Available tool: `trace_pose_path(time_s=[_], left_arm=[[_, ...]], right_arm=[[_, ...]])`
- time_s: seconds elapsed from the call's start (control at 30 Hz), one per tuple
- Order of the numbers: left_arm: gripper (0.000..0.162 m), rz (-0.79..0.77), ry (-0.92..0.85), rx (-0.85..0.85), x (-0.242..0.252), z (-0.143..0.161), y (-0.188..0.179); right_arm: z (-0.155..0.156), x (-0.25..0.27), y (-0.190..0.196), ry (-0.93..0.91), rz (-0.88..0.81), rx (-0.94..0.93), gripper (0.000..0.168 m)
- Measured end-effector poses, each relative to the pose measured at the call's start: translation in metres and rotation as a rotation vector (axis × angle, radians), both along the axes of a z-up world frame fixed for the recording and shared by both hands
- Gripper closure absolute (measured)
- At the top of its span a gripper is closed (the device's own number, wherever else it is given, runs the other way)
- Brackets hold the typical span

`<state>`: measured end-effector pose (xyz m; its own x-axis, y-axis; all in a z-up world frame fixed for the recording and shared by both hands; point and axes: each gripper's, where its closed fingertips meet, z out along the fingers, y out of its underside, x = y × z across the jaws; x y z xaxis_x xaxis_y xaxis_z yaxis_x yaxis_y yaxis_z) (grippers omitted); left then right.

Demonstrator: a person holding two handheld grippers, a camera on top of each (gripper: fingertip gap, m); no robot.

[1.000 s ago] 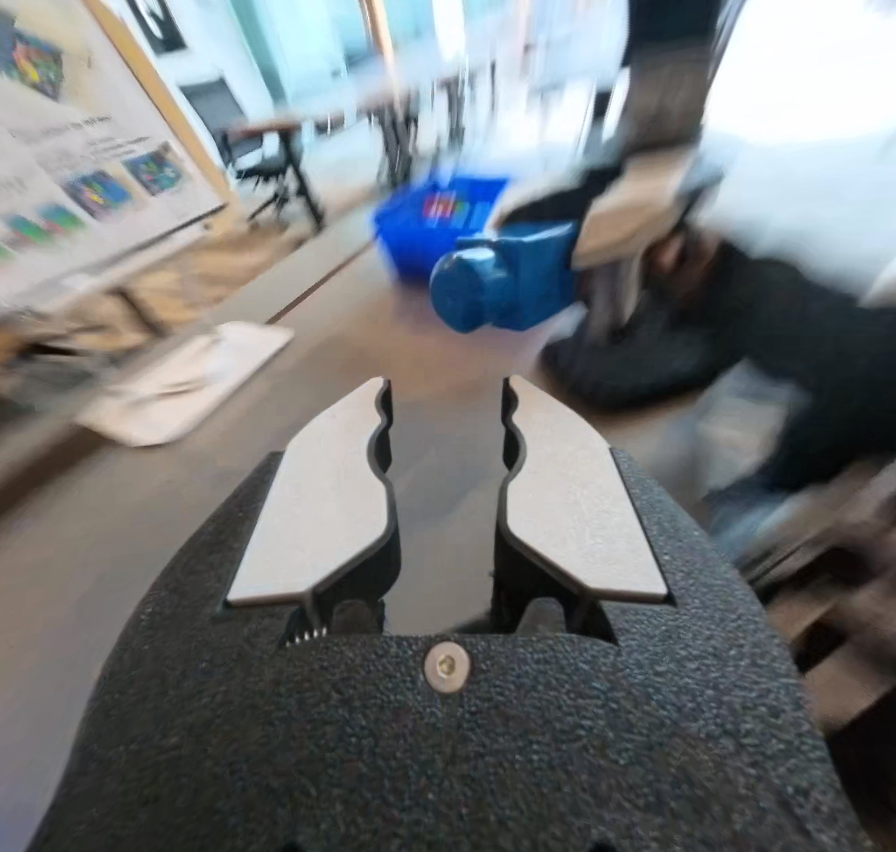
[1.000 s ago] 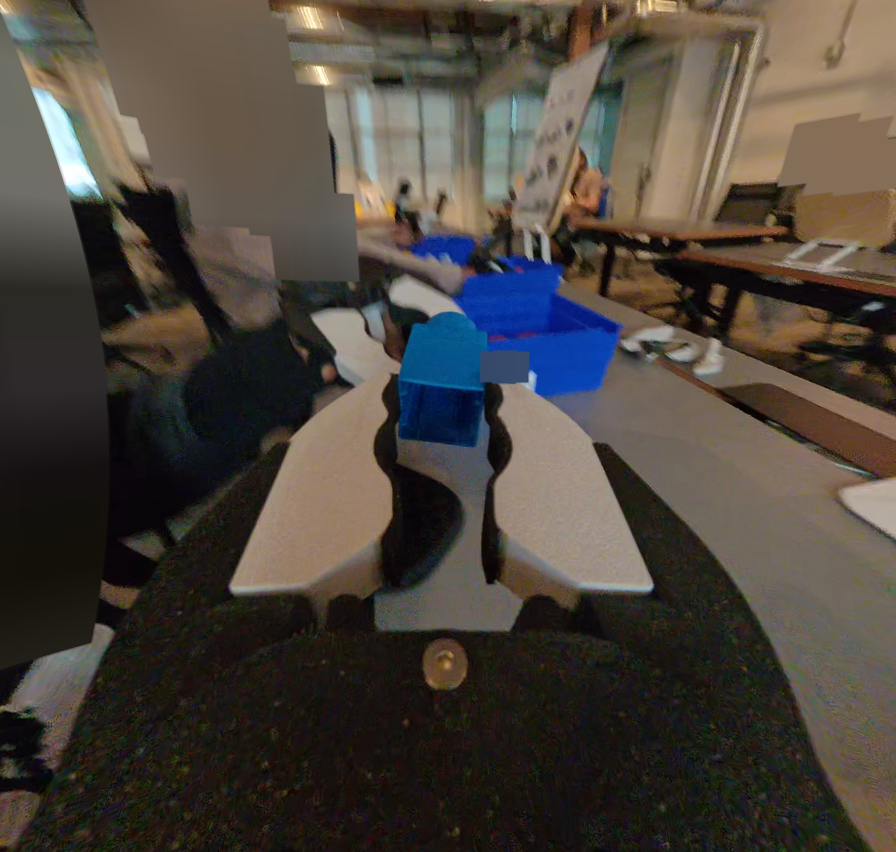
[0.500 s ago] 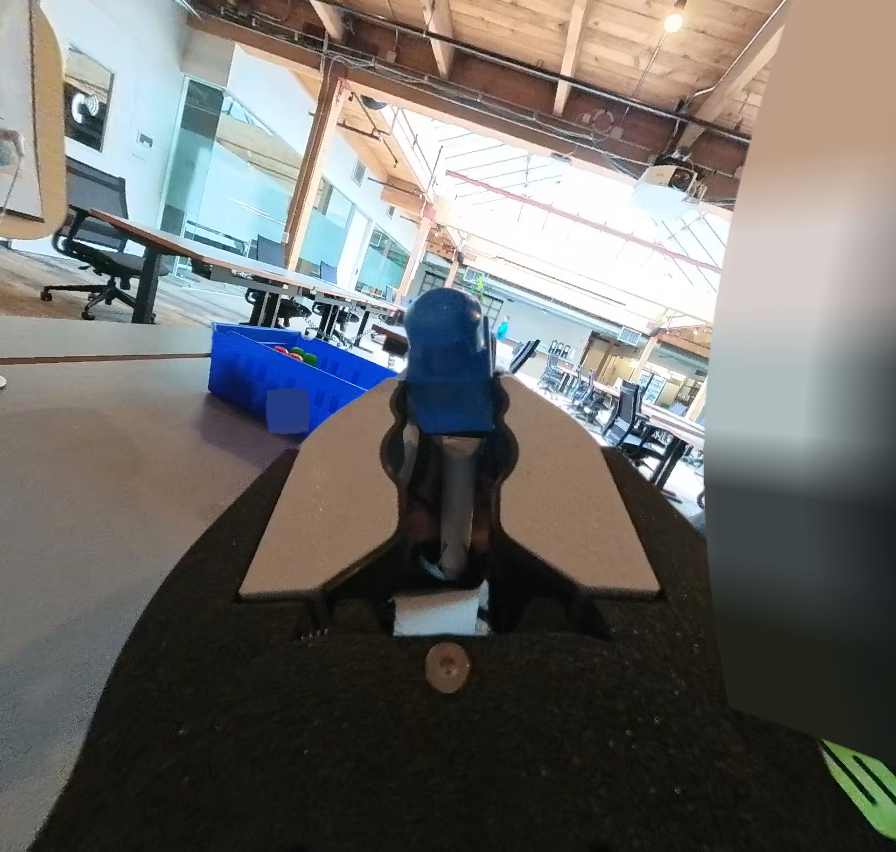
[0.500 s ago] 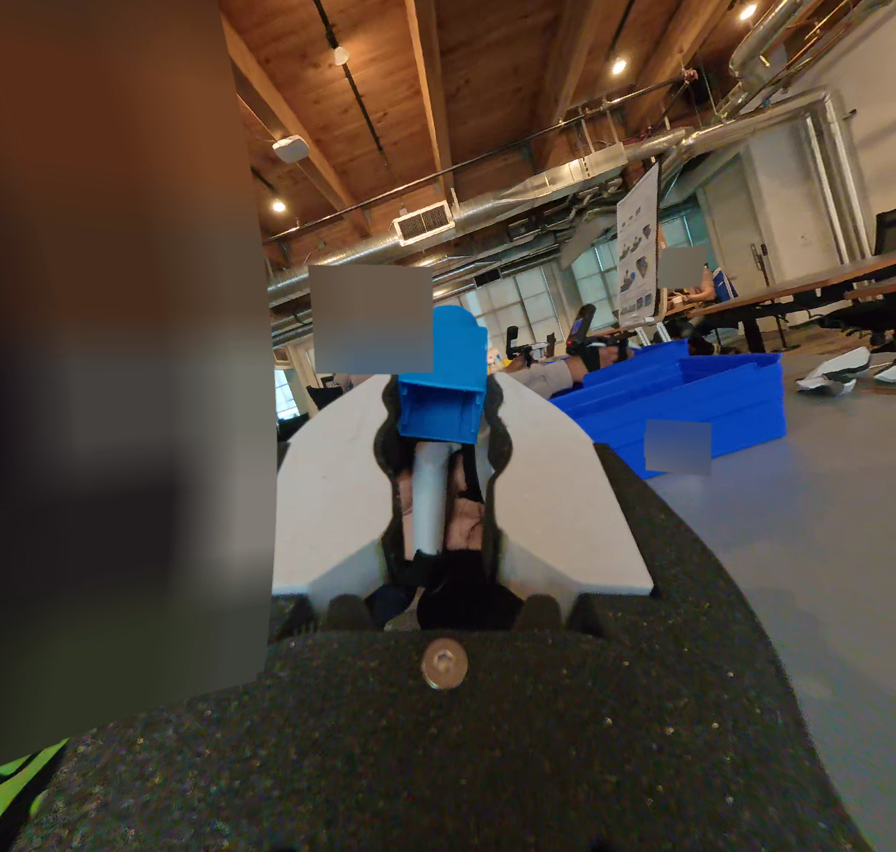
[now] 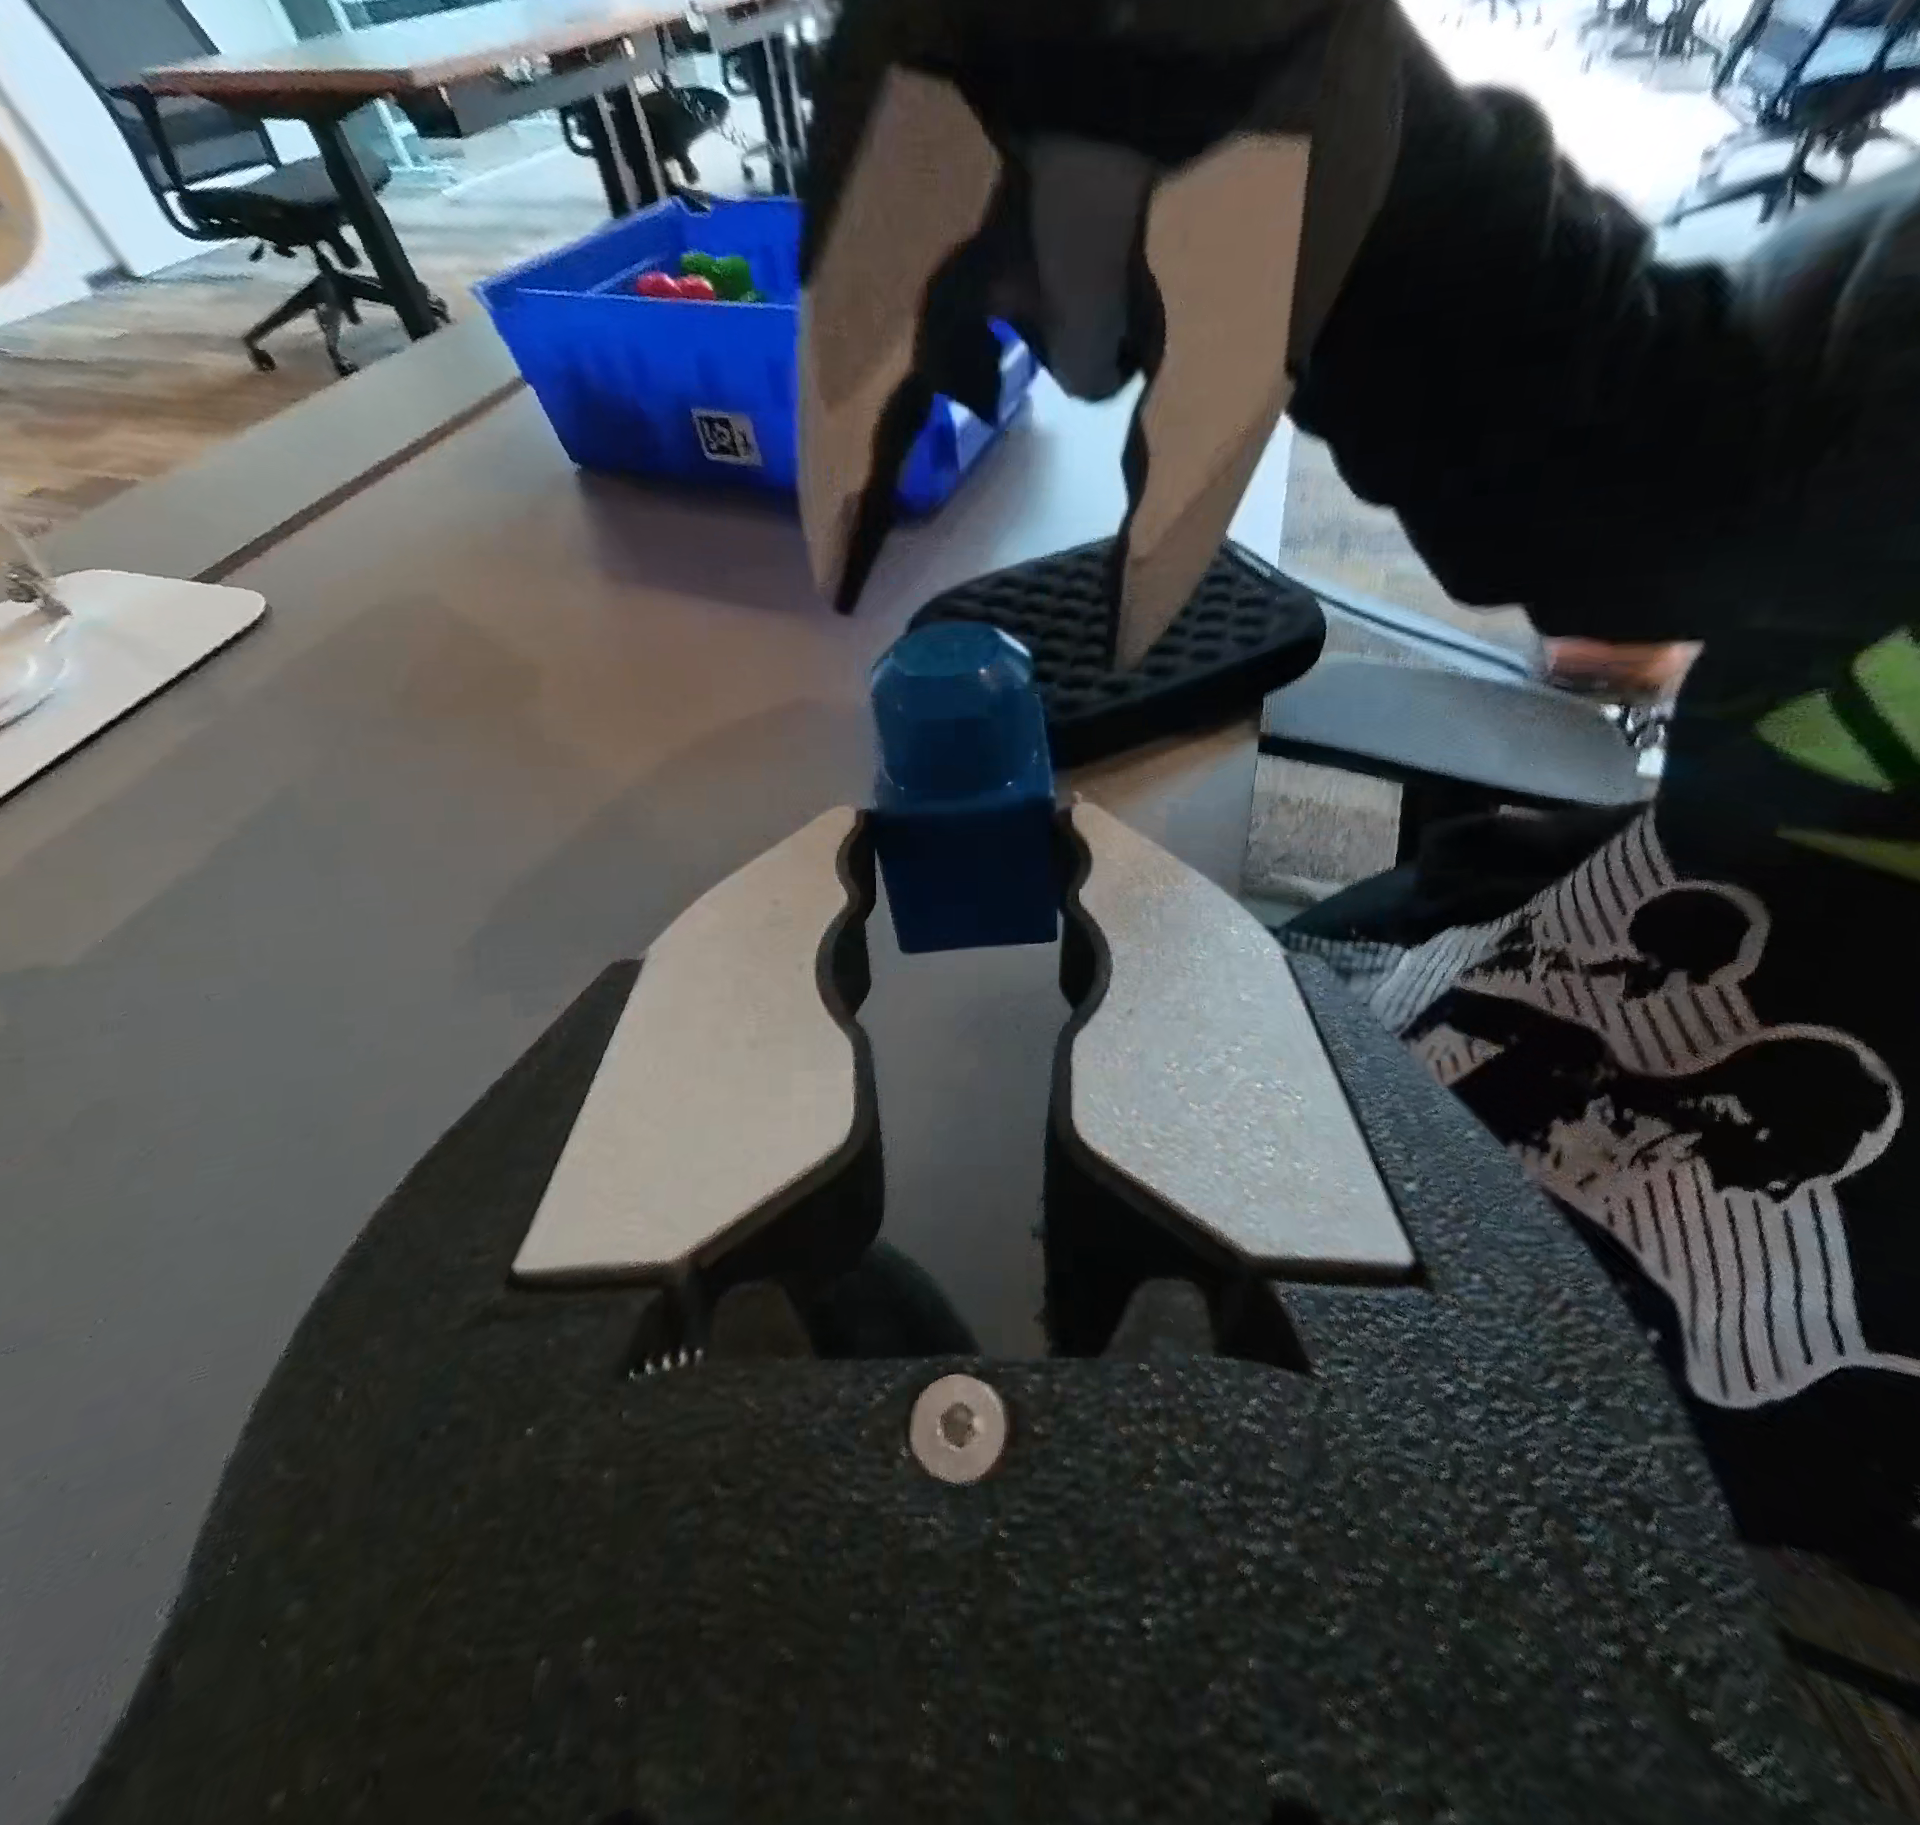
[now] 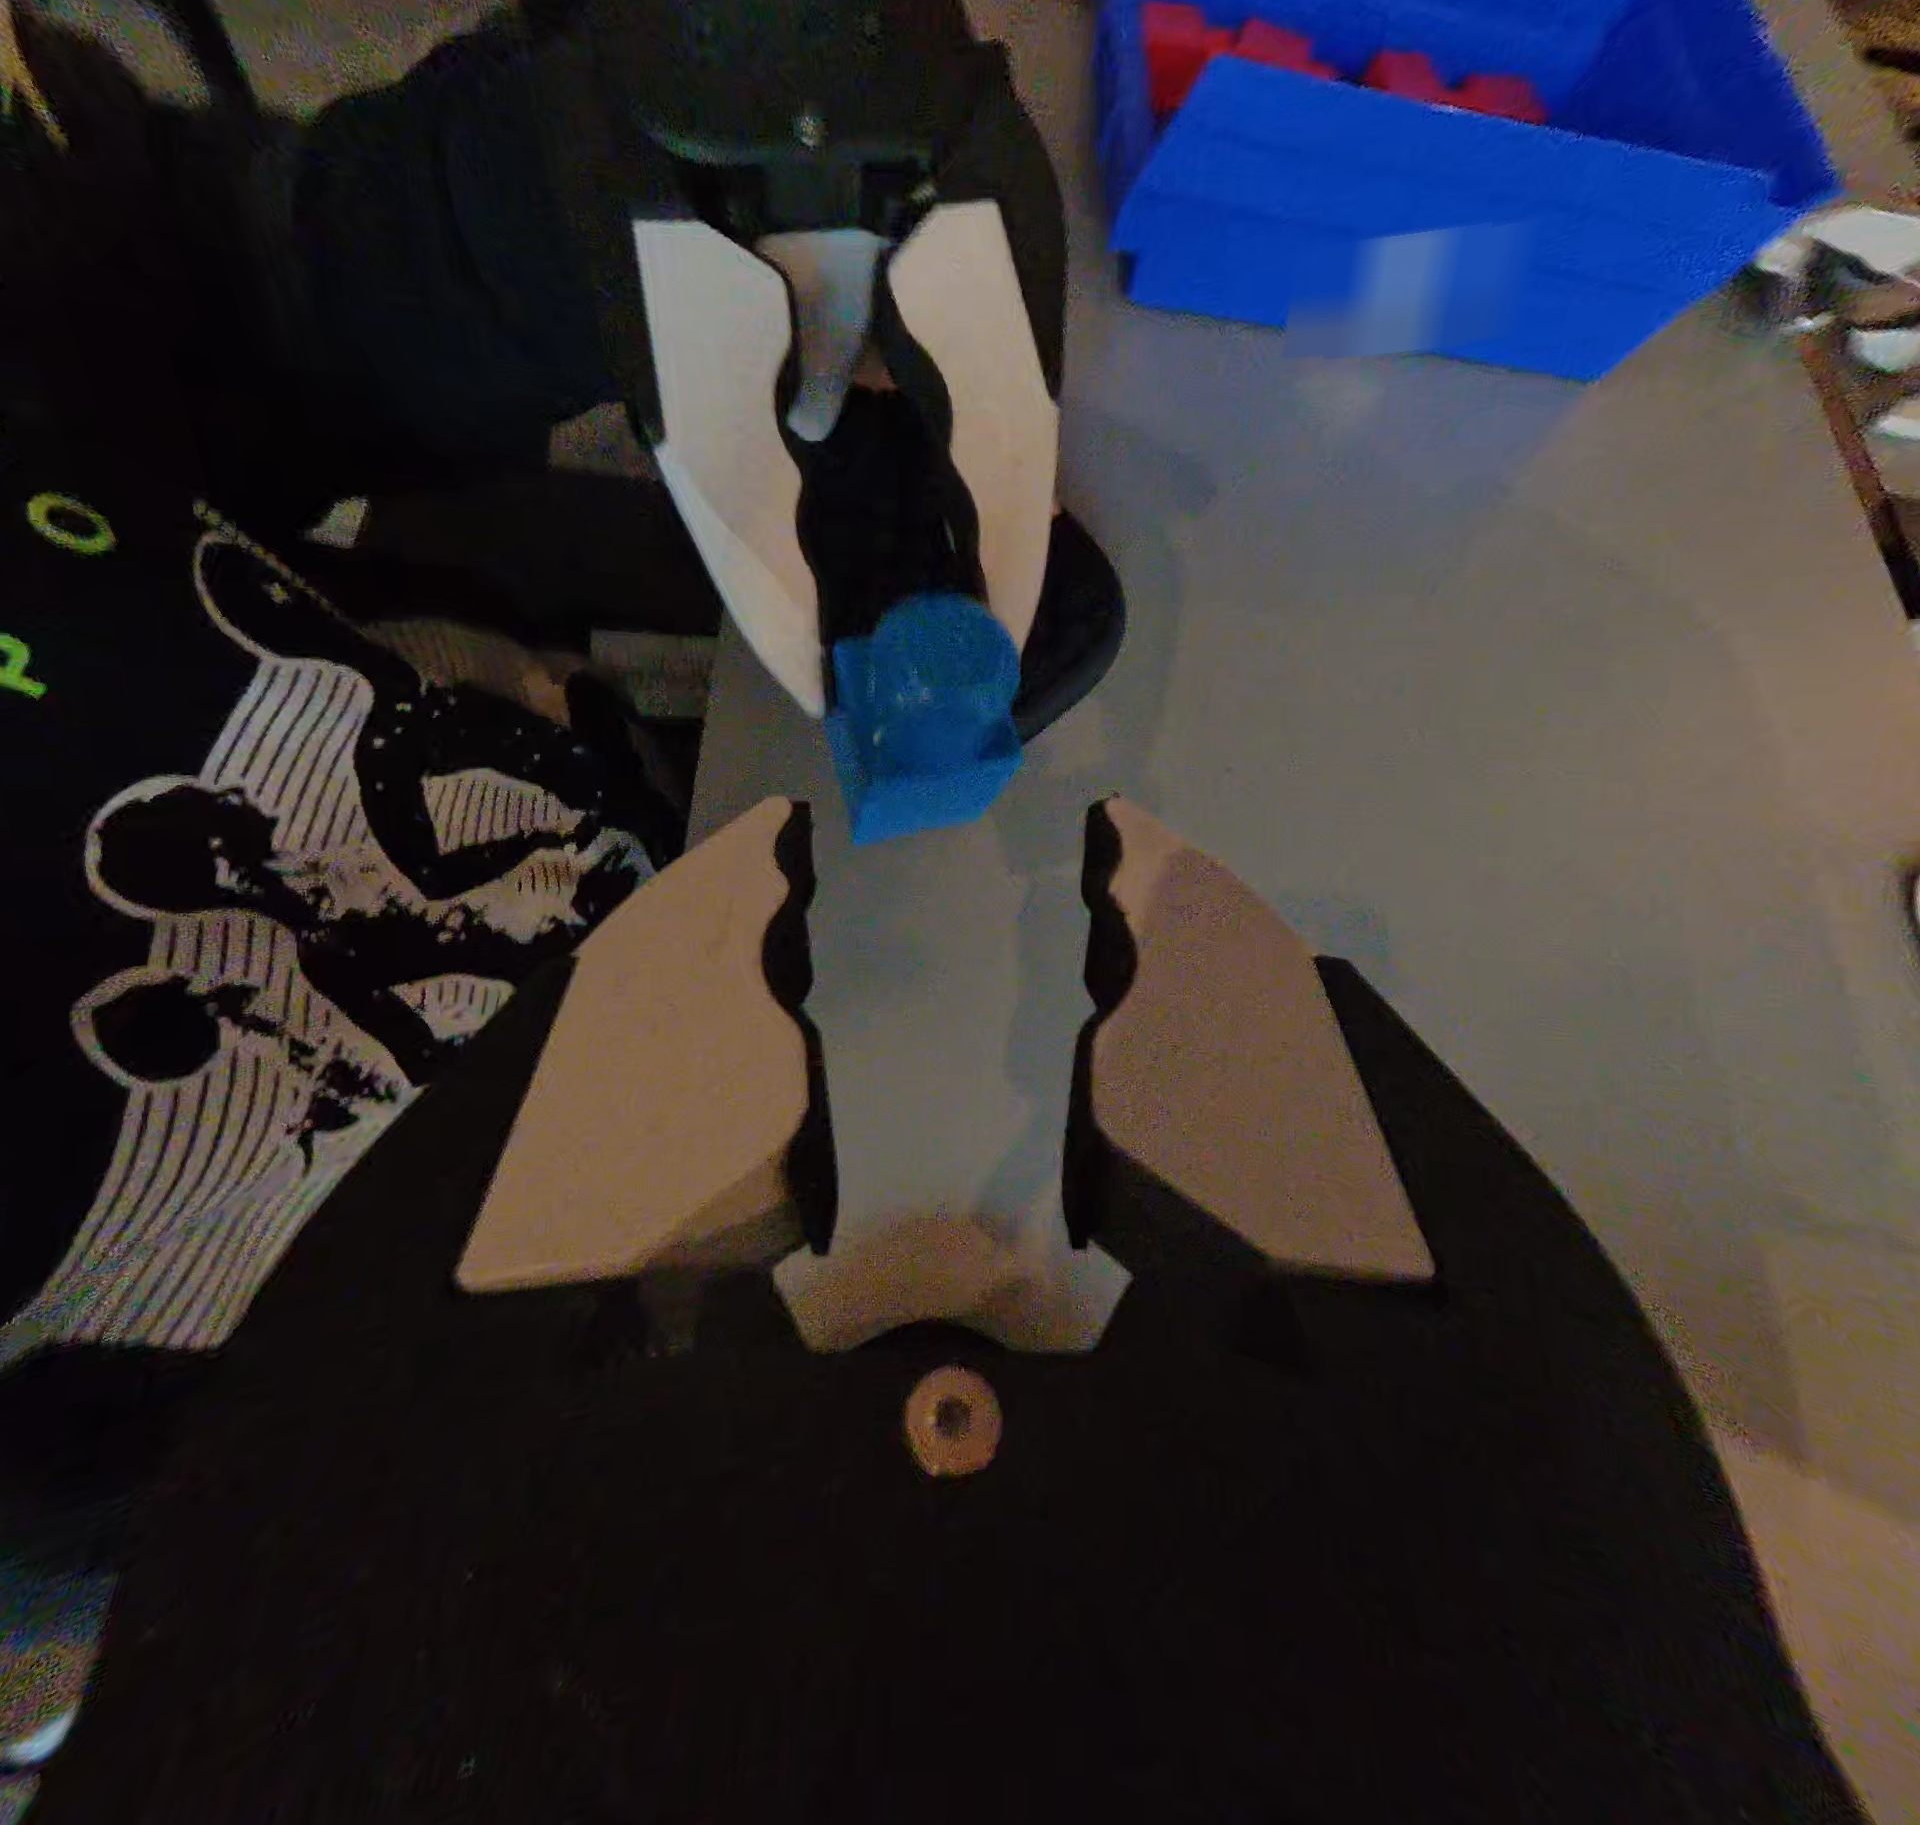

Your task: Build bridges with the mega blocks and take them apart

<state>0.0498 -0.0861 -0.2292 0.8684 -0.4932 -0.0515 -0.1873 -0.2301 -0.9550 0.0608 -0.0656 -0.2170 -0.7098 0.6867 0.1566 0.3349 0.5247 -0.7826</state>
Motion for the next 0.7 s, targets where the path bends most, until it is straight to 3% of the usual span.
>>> trace_pose_path(time_s=[0.27, 0.4, 0.7], left_arm=[[0.129, -0.033, 0.076, 0.020, 0.004, -0.009, 0.003], [0.131, 0.121, 0.092, 0.104, -0.027, 0.000, -0.004], [0.122, 0.428, 0.061, 0.098, -0.094, 0.002, -0.065]], right_arm=[[-0.012, -0.009, -0.014, -0.092, 0.147, 0.217, 0.140], [-0.020, -0.025, 0.005, -0.112, 0.044, 0.274, 0.140], [-0.081, -0.052, 0.039, -0.295, -0.090, 0.365, 0.140]])
